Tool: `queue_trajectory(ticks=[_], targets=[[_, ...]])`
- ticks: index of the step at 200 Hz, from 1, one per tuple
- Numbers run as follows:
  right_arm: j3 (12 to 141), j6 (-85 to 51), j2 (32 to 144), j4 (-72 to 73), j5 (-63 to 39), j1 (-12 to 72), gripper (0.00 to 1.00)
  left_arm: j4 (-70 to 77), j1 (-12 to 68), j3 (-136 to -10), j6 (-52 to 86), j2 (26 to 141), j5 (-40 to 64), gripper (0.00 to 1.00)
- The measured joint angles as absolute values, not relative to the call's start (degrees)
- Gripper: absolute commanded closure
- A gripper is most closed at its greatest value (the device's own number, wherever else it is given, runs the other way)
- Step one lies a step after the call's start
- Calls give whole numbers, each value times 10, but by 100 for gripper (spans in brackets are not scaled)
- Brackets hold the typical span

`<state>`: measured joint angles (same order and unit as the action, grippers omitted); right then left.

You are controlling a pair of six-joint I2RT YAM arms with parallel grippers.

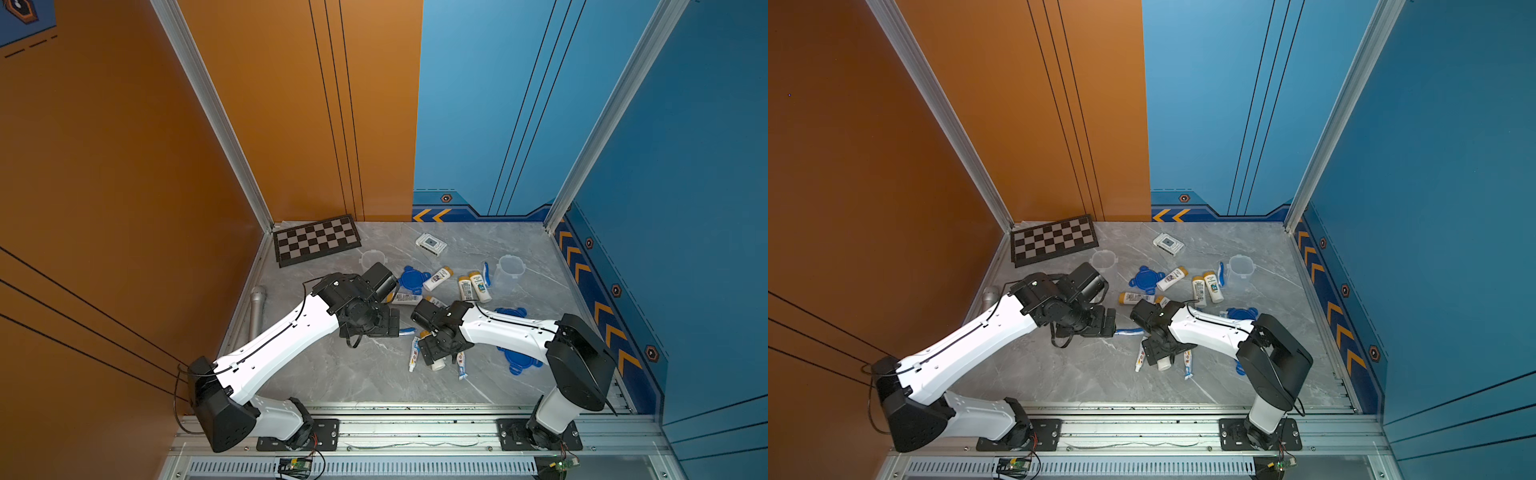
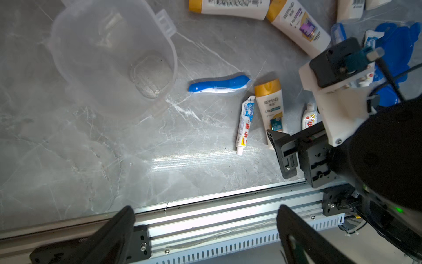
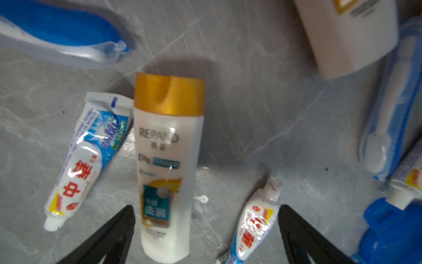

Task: Pack away toiletry kits
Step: Pick up the toiletry item from the center of the board.

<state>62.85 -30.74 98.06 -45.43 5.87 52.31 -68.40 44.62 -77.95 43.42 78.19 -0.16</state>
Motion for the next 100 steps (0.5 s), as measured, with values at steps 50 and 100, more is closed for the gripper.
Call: queue_trajectory(ticks=[50, 100], targets=[[630, -292, 1016, -428, 49, 529, 22, -691, 421, -772, 434, 779, 28, 1], [622, -274, 1015, -406, 37, 528, 46, -691, 401, -772, 430, 777, 46, 4]])
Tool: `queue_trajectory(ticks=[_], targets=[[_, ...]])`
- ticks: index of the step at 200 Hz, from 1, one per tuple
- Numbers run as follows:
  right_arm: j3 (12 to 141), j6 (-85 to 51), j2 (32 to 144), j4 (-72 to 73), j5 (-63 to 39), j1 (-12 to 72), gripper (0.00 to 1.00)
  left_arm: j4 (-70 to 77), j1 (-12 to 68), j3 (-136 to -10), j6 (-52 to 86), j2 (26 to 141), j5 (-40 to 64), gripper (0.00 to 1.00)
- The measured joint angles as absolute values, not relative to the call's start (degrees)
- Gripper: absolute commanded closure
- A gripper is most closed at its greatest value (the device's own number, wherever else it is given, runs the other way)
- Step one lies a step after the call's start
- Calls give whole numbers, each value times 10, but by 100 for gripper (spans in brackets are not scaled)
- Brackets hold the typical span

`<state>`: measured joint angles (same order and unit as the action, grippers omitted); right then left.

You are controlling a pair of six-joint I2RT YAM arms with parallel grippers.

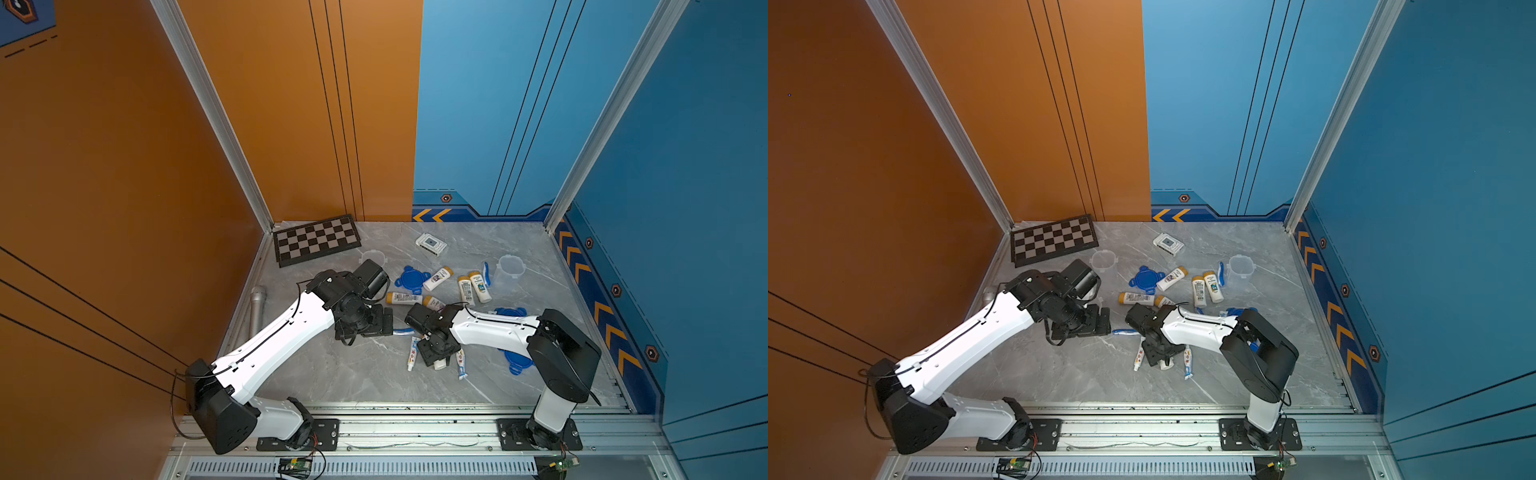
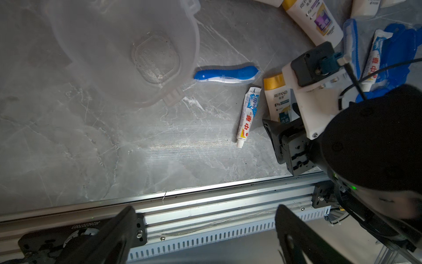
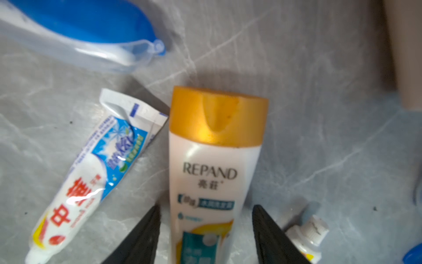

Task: Pack away toiletry kits
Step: Pick up the toiletry item from the center of the board.

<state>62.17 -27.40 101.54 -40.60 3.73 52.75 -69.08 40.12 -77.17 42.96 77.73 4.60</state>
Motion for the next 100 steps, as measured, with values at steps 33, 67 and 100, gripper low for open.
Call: queue_trajectory(ticks=[33, 67, 100], targets=[[585, -265, 988, -369, 20, 516, 60, -690, 398, -772, 429, 770, 62, 7], [532, -254, 932, -339, 13, 509, 65, -671, 389, -758, 429, 754, 102, 10], [475, -239, 805, -289, -9, 511, 72, -632, 373, -735, 429, 729, 169, 10]])
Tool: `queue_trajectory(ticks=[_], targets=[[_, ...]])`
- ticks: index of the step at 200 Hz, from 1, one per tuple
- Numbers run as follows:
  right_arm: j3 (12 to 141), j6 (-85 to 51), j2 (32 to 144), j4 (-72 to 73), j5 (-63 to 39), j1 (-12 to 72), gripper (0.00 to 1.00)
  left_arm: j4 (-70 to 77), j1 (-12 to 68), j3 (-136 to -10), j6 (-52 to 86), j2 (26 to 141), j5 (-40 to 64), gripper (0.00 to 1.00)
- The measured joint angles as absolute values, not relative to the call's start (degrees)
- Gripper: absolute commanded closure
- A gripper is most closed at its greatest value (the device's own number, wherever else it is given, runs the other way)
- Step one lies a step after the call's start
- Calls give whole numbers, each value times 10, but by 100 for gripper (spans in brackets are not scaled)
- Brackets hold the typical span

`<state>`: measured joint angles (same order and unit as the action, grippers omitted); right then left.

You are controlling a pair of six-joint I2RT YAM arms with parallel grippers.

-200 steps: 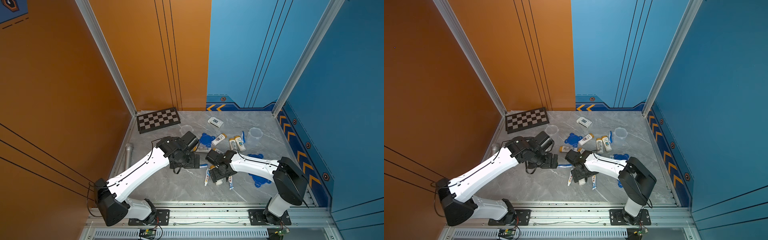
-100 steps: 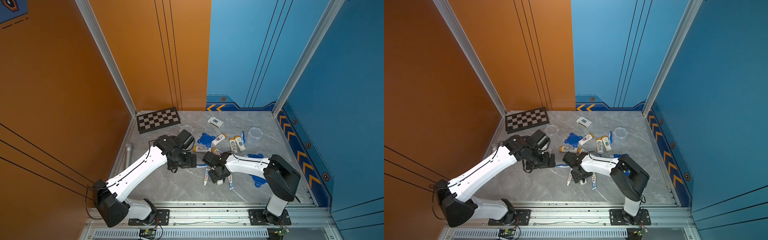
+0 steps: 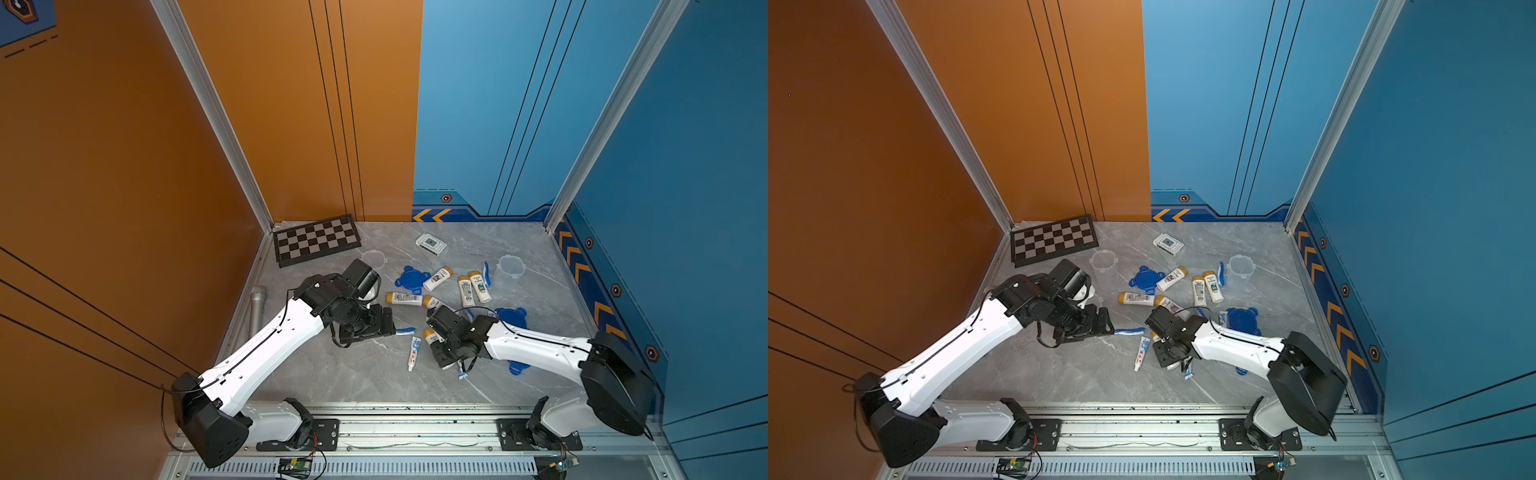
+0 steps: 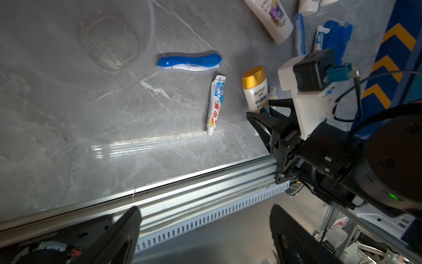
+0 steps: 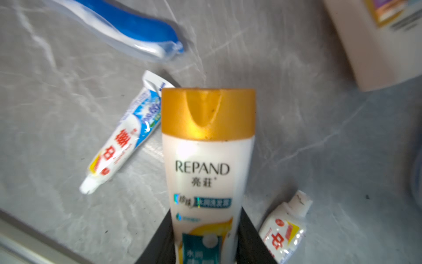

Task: Pack away toiletry kits
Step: Pick up the toiletry item from the center of the board.

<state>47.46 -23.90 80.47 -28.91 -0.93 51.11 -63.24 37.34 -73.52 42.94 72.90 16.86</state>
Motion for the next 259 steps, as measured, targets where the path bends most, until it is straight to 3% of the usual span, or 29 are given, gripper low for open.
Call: queue_trajectory(ticks=[44, 108, 111, 143, 168, 200, 215, 230, 245, 259], targets=[[468, -211, 651, -238, -47, 530, 72, -569, 371, -729, 432, 721, 248, 10], [522, -192, 669, -235, -123, 546, 71, -498, 387, -729, 436, 757, 282, 13], [525, -192, 670, -235, -125, 547, 71, -495, 388, -729, 436, 757, 282, 17], [550, -190, 684, -226, -139, 551, 71, -460, 398, -715, 452, 758, 293, 30], [550, -190, 684, -222, -145, 553, 70, -444, 404, -709, 457, 762, 295, 49], [550, -190, 684, -220, -157, 559, 69, -432, 405, -700, 461, 761, 295, 61], [550, -189, 684, -218, -164, 559, 67, -430, 404, -697, 464, 761, 295, 77], [550, -189, 684, -219, -168, 559, 60, -425, 401, -695, 458, 759, 300, 88], [550, -190, 684, -217, -167, 558, 46, -422, 398, -692, 458, 755, 302, 96], [550, -193, 684, -216, -163, 556, 3, -421, 390, -684, 457, 746, 302, 99]])
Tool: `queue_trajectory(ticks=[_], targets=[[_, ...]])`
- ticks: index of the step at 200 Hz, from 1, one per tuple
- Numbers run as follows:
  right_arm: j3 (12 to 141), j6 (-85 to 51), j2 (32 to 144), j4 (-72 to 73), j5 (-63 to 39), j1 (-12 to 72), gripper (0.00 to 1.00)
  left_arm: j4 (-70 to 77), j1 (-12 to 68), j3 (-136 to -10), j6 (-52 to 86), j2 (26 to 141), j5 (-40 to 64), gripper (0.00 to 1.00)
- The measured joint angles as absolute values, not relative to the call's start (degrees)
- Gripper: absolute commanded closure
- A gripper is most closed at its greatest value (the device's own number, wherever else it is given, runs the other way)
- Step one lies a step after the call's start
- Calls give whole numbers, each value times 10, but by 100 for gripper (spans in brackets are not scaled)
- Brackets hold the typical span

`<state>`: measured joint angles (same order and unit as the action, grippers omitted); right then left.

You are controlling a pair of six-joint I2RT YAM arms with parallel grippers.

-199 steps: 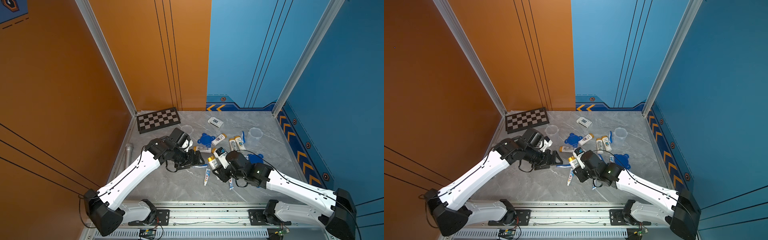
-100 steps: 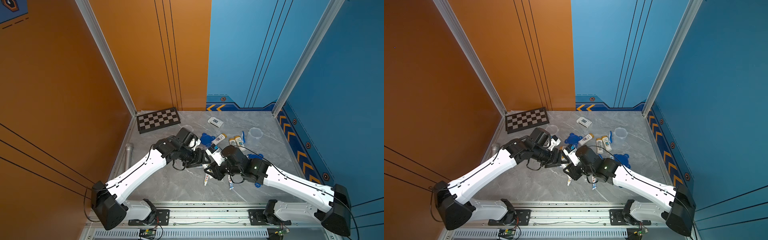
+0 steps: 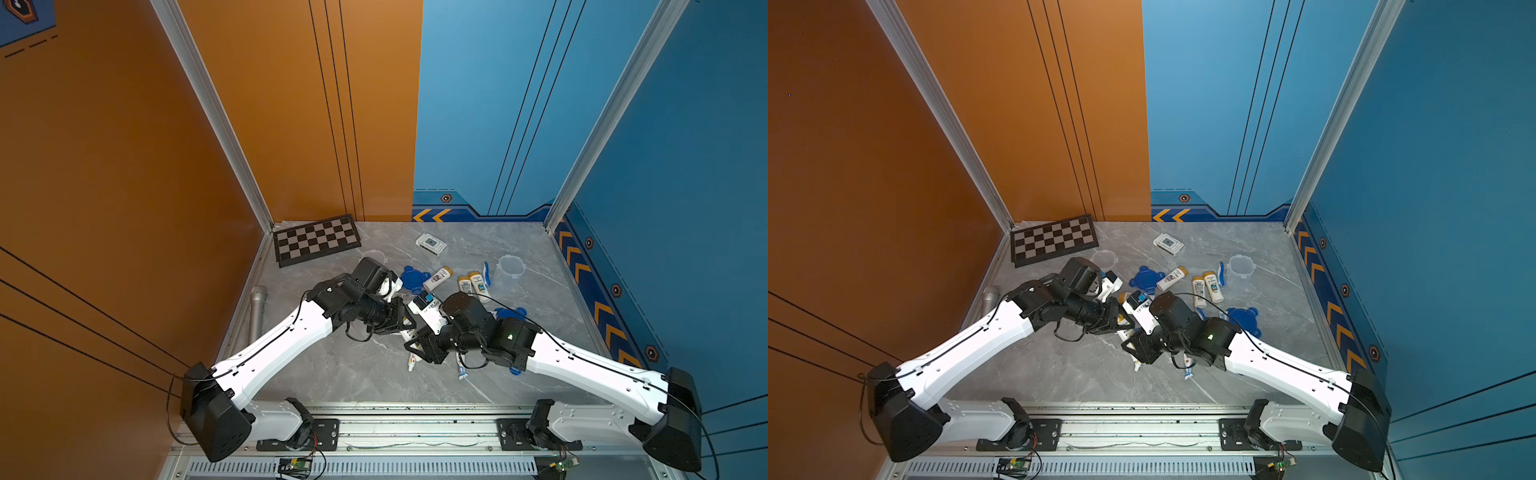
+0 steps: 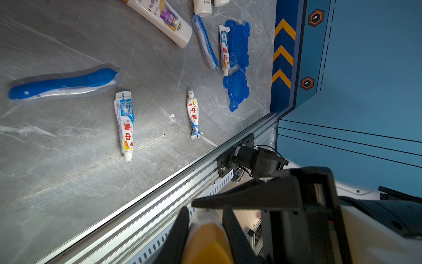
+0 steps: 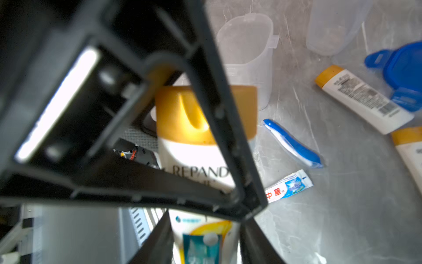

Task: Pack away toiletry kits
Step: Pick up the toiletry item from the center of the board, then place the toiletry item into the container.

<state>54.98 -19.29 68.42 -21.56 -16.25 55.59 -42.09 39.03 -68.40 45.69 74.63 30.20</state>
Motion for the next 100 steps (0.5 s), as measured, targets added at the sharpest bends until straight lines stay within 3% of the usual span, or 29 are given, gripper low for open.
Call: queue_trajectory(ticks=[37, 100], targets=[[558, -200, 684, -221, -133, 519, 0, -460, 342, -686, 426, 704, 256, 100], [649, -213, 749, -308, -61, 381, 0, -523, 317, -769, 303, 648, -20, 100]])
